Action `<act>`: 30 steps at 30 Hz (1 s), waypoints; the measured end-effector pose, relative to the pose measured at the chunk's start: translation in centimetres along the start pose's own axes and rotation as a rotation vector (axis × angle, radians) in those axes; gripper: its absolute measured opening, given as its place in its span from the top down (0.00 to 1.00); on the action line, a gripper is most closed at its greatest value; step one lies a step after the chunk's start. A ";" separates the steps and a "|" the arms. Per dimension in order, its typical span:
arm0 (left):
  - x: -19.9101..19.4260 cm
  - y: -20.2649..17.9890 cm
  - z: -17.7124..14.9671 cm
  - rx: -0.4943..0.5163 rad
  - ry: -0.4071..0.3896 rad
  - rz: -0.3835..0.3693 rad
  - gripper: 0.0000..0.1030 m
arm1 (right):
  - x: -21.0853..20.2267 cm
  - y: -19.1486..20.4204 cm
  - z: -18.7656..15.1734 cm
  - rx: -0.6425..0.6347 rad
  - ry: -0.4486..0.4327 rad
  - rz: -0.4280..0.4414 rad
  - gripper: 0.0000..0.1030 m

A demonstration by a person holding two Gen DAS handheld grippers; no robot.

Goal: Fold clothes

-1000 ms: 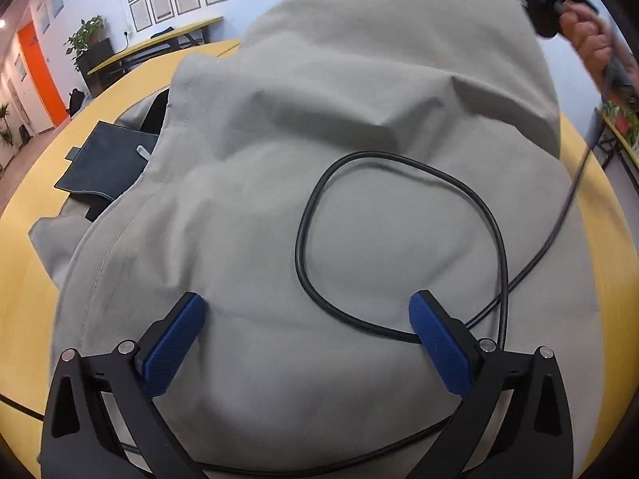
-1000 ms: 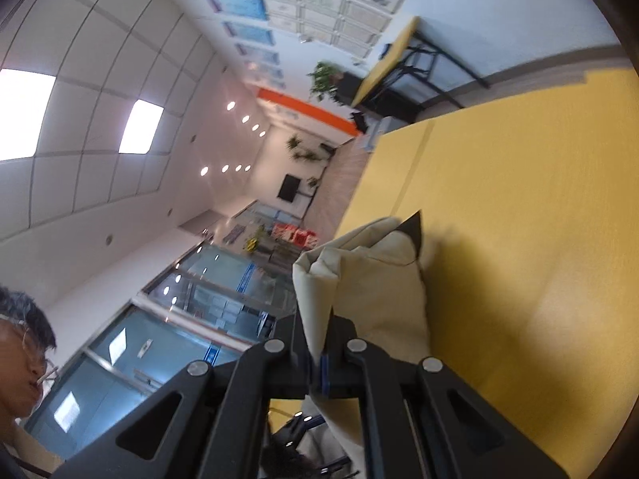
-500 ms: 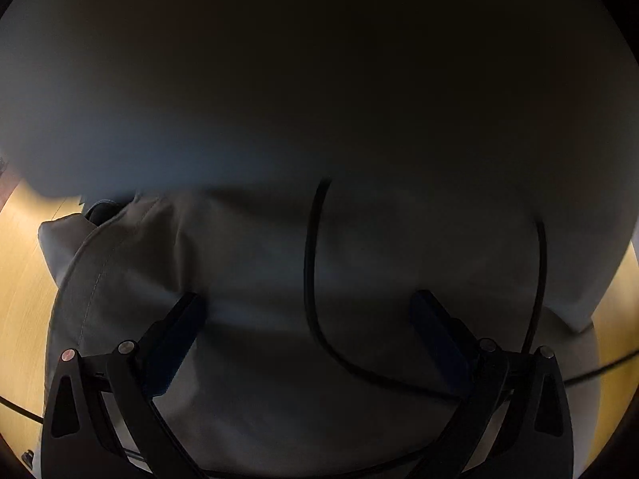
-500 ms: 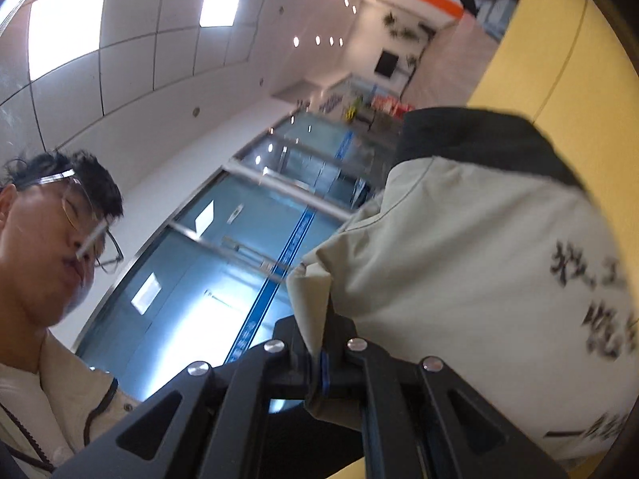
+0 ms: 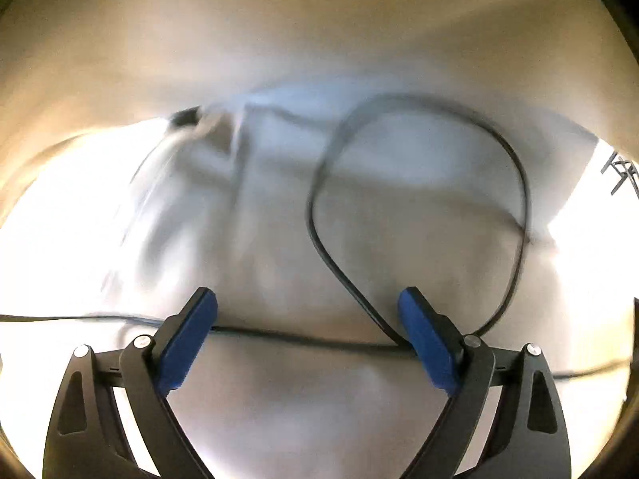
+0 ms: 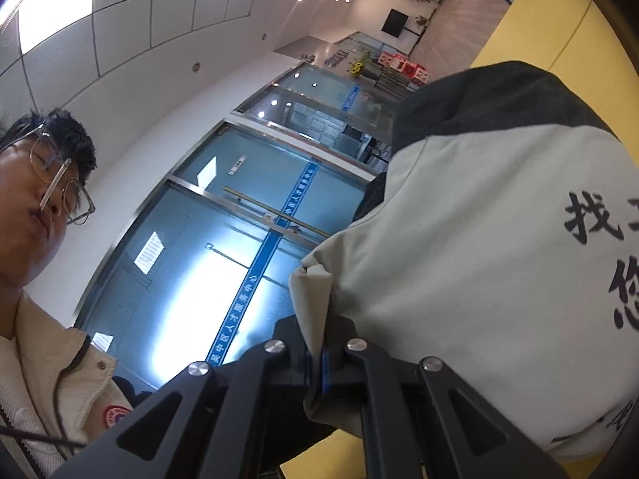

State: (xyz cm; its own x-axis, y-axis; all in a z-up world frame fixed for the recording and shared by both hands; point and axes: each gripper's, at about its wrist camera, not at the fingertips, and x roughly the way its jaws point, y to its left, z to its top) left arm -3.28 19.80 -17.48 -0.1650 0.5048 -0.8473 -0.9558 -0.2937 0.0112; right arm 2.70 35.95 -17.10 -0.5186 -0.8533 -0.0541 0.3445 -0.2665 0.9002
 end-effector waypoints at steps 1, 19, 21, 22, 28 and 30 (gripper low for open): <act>-2.1 -0.2 -2.2 -0.034 0.004 0.003 0.10 | 0.1 0.1 0.0 -0.002 0.003 0.012 0.97; -28.9 7.1 -15.5 -0.697 -0.353 0.502 0.02 | 5.1 -4.3 -9.9 -0.349 0.347 -0.360 0.97; -25.9 7.4 -14.2 -0.705 -0.364 0.485 0.02 | 5.3 -4.1 -11.4 -0.467 0.403 -0.425 0.97; -24.7 7.6 -14.0 -0.712 -0.371 0.472 0.02 | 5.2 -3.9 -11.8 -0.516 0.422 -0.444 0.97; -17.0 9.1 -8.2 -0.699 -0.386 0.366 0.02 | 3.9 -1.9 -11.5 -0.643 0.428 -0.462 0.97; -15.6 8.8 -6.7 -0.677 -0.384 0.324 0.02 | 2.8 -1.1 -9.8 -0.590 0.359 -0.453 0.97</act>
State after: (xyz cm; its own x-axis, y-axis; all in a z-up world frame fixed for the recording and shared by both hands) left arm -7.48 3.89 -7.75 -0.5944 0.5164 -0.6164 -0.5151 -0.8332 -0.2013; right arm 8.51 29.49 -22.50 -0.4588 -0.6712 -0.5822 0.5685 -0.7254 0.3881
